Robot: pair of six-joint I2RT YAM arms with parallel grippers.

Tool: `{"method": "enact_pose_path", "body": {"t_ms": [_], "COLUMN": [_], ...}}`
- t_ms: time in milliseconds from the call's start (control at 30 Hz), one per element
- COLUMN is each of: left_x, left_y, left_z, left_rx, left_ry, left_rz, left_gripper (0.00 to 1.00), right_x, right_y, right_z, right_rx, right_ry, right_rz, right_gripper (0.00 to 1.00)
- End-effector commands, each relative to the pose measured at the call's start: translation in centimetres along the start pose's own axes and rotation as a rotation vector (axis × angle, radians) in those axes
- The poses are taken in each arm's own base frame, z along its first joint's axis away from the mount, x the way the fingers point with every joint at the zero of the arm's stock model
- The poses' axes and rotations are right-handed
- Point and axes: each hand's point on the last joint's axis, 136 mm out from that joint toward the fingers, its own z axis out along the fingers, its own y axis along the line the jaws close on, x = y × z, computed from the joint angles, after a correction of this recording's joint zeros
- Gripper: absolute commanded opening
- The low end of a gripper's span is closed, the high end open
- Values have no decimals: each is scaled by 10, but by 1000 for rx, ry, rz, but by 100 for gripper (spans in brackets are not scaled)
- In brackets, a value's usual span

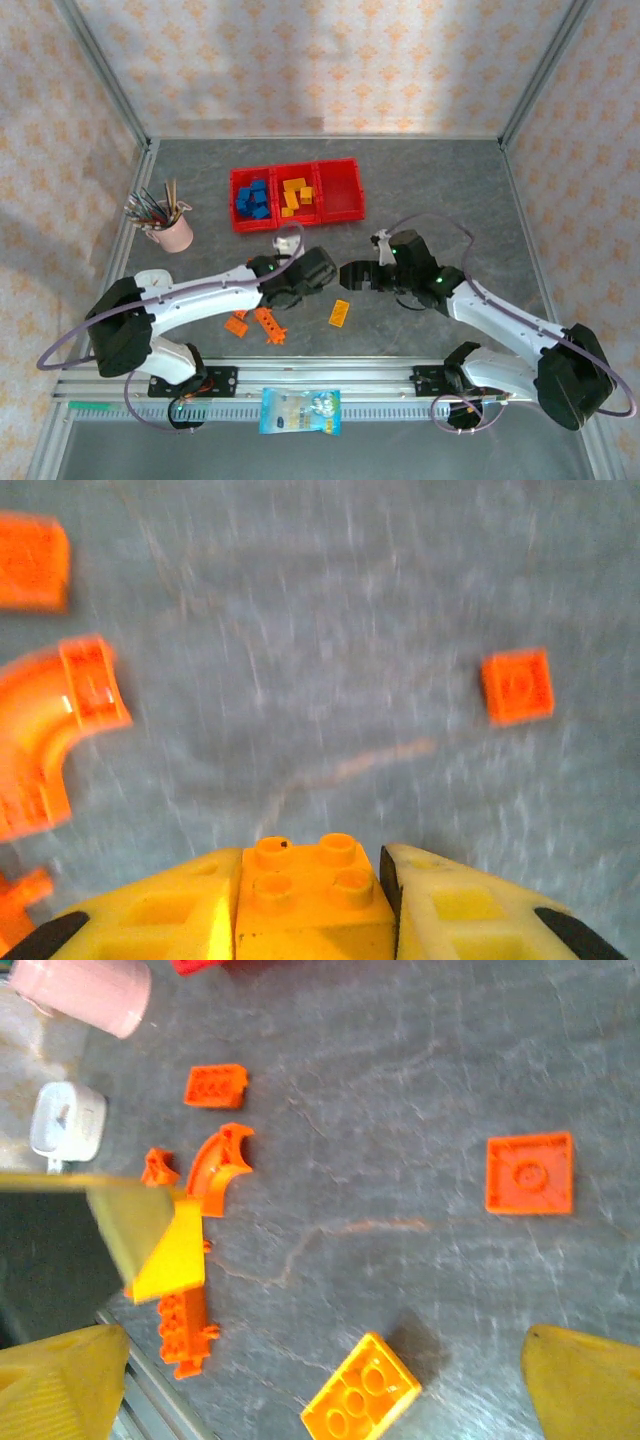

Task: Sort the legos into containers by color
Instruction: Pick up the lego from the middle-left of the table, then place the lego in the container.

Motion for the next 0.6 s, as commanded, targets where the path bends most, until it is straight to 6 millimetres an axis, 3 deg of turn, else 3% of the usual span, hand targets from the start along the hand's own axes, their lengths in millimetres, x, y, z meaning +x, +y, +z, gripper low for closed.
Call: {"method": "enact_pose_path", "body": {"t_ms": [0,267,433,567], "left_x": [-58,-166,-203,-217], "left_y": [9,-13,-13,-10], "left_z": [-1,27,72,110], "left_rx": [-70,-22,-86,-107], "left_ry": [-132,-265,-249,-218], "left_rz": [79,38,39,15], "left_gripper": [36,35,35,35], "right_x": [-29,-72,-97,-103], "right_y": [24,35,29,21], "right_z": [-4,-5,-4,2], "right_rx": [-54,-26,42,83], "right_ry": [-73,-187,-269,-278], "right_rz": [-19,-22,-7,-1], "right_gripper": [100,100,100,100]}}
